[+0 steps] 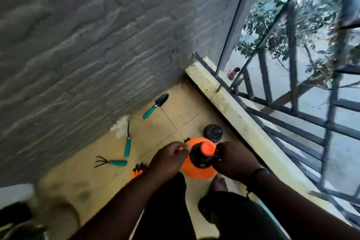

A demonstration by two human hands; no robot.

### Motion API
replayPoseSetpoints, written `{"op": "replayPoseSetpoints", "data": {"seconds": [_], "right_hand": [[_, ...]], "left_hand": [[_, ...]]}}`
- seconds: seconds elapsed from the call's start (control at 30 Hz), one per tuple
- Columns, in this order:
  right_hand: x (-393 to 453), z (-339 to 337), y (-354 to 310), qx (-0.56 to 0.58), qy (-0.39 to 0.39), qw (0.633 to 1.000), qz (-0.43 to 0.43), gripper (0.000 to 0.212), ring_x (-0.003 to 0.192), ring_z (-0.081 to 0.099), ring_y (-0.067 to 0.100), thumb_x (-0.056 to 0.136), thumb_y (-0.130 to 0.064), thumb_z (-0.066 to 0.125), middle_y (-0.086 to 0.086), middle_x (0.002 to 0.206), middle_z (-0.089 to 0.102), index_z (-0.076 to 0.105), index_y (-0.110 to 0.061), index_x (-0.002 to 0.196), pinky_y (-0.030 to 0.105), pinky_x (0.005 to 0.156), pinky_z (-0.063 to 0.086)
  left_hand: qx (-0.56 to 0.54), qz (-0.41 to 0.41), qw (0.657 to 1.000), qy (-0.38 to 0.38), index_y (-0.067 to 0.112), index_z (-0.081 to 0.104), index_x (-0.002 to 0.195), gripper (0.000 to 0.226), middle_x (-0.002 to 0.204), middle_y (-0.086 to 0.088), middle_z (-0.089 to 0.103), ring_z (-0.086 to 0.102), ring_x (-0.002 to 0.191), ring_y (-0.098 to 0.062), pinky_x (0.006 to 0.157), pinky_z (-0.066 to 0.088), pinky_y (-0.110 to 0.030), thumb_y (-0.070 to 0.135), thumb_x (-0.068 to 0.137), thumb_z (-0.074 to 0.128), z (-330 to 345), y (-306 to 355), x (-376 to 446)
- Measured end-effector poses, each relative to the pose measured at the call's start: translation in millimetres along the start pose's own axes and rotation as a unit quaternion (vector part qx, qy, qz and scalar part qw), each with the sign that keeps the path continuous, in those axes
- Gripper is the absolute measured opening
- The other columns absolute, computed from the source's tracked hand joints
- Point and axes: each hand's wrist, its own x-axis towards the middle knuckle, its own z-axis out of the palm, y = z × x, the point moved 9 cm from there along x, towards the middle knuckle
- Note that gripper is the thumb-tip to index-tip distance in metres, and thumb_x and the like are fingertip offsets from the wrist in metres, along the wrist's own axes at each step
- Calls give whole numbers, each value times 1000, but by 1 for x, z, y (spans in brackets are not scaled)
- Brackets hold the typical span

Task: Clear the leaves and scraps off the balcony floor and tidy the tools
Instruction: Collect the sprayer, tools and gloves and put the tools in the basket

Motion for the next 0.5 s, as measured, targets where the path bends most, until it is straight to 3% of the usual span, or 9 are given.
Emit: {"op": "replayPoseSetpoints", "data": {"seconds": [0.07,0.17,0.27,0.4,0.5], "right_hand": [[-40,-25,-5,-3,14,1000,1,30,93,65,30,81,-47,55,7,97,68,60,-19,90,30,66,44],[-90,-57,-7,-20,41,999,1,31,97,64,31,84,-44,58,8,103,68,61,-19,101,29,69,44],[-139,-87,1,-27,61,997,27,32,104,62,30,85,-40,58,10,110,68,62,-18,108,29,74,45],[-198,-104,8,-16,94,992,79,41,101,64,32,78,-47,55,14,104,69,66,-12,97,28,69,42],[-244,-102,12,12,135,982,130,23,100,65,29,82,-45,58,10,103,69,61,-22,88,27,66,40]], "left_hand": [[245,68,967,-33,41,57,121,59,115,9,67,62,108,-18,91,49,-35,74,74,44,3,30,-44],[474,182,861,-17,32,29,150,73,148,2,45,46,131,-24,102,40,-35,66,89,48,13,74,-88],[521,249,817,5,28,19,154,81,151,2,38,43,132,-22,103,38,-36,66,89,50,23,111,-121],[543,329,773,7,25,10,157,89,157,1,29,37,138,-21,107,36,-34,66,89,50,33,147,-157],[552,356,754,-15,24,1,158,97,161,-2,22,31,143,-22,109,31,-33,70,87,49,38,158,-183]]}}
